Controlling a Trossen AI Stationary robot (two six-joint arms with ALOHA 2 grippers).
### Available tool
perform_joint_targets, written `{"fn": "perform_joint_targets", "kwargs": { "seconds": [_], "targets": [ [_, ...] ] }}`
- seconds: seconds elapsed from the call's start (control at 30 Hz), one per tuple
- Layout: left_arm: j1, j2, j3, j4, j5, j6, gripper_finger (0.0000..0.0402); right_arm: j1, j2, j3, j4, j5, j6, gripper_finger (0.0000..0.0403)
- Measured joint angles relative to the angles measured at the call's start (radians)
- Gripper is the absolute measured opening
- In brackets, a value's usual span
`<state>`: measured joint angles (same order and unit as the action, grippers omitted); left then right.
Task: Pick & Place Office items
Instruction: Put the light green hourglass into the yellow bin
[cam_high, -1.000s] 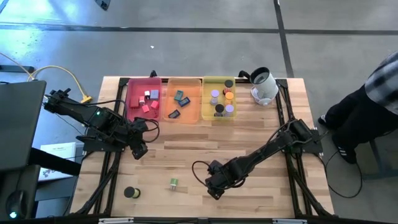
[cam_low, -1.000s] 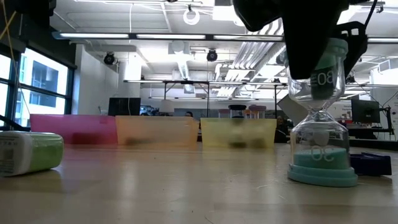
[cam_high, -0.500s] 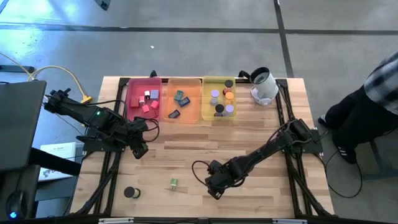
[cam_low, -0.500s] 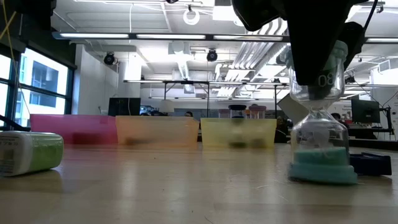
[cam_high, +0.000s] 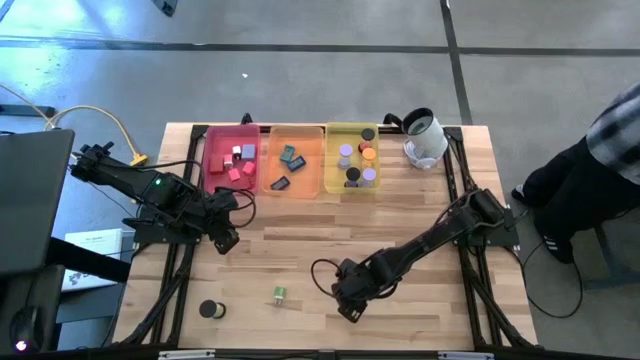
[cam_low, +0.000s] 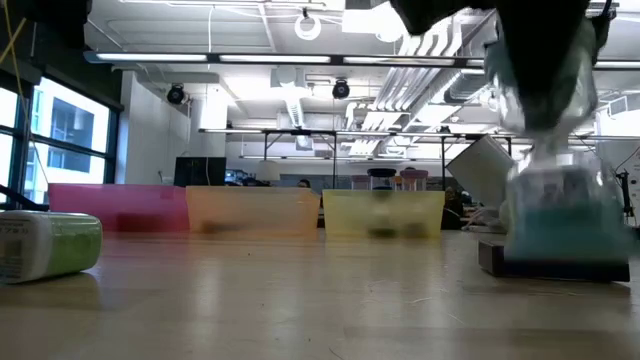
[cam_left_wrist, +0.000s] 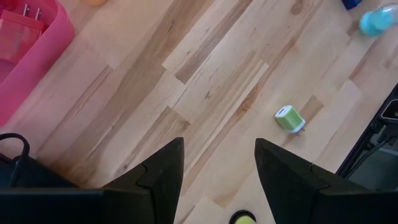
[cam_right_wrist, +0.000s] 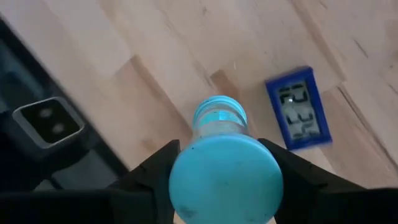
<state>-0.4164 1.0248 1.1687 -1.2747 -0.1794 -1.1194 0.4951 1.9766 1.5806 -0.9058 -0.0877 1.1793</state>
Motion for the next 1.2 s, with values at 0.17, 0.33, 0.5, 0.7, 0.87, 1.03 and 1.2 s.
{"fn": "perform_joint_targets", "kwargs": {
  "seconds": [0.17, 0.33, 0.5, 0.7, 0.87, 1.03, 1.2],
  "targets": [
    [0.0, 0.0, 0.0, 0.0, -0.001, -0.008, 0.0191, -0.016, -0.072, 0.0, -0.022, -0.016, -0.013, 0.018],
    [0.0, 0.0, 0.0, 0.001, -0.014, -0.026, 0.0191, -0.033, -0.185, 0.0, -0.04, 0.005, -0.025, 0.018],
    [0.0, 0.0, 0.0, 0.004, -0.027, -0.039, 0.0191, -0.06, -0.31, 0.0, -0.069, 0.063, -0.054, 0.018],
    [0.0, 0.0, 0.0, 0.007, -0.046, -0.076, 0.0191, -0.109, -0.419, 0.0, -0.089, 0.144, -0.158, 0.018],
    [0.0, 0.0, 0.0, 0.039, -0.109, -0.096, 0.0191, -0.162, -0.457, 0.0, -0.129, 0.191, -0.267, 0.018],
    [0.0, 0.0, 0.0, 0.111, -0.159, -0.108, 0.0191, -0.239, -0.468, 0.0, -0.163, 0.221, -0.377, 0.018],
    [0.0, 0.0, 0.0, 0.139, -0.16, -0.101, 0.0191, -0.35, -0.467, 0.0, -0.168, 0.258, -0.48, 0.018]
  ]
}}
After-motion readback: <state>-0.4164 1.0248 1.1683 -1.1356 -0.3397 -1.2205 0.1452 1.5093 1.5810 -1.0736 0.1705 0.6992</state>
